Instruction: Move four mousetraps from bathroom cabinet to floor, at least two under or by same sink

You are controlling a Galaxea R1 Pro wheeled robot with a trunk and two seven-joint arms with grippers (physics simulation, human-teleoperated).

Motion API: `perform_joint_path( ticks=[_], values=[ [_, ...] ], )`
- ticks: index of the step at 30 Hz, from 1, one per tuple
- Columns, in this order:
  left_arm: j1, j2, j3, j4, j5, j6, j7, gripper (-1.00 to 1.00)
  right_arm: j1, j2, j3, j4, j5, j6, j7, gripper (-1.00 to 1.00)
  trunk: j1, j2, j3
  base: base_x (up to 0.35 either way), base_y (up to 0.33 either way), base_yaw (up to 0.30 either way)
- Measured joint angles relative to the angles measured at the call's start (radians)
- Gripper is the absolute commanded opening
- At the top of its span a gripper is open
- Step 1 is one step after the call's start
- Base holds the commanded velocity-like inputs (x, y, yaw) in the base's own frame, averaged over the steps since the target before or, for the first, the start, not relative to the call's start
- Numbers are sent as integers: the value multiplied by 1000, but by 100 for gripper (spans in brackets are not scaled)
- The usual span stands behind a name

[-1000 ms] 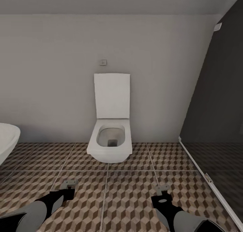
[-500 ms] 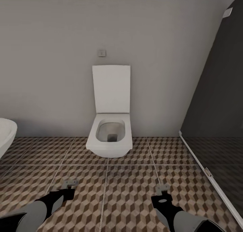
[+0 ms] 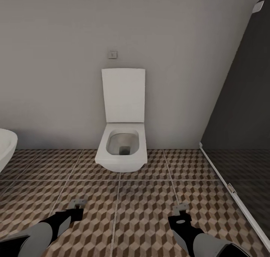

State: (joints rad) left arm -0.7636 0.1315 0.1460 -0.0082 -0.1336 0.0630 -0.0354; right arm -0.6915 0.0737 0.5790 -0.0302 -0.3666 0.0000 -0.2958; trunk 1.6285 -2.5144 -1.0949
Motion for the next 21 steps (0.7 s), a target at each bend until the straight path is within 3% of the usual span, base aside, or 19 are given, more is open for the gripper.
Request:
perform_joint_path(
  ticks=[6,11,16,21],
  values=[
    [0,-12,-2,-20,-10,-16,8,-100,0,4,3,-86,5,8,-6,-100,0,0,0,0,0,0],
    [0,-47,-4,-94,-7,-12,9,-100,-4,10,1,-145,1,24,-19,-100,0,0,0,0,0,0],
    [0,-52,-4,-124,-7,-20,4,-100,-7,16,1,-156,-1,28,-21,-100,0,0,0,0,0,0],
    [0,-53,-2,-150,-5,-22,-1,-100,-7,40,1,-159,2,21,-22,-100,0,0,0,0,0,0]
  ],
)
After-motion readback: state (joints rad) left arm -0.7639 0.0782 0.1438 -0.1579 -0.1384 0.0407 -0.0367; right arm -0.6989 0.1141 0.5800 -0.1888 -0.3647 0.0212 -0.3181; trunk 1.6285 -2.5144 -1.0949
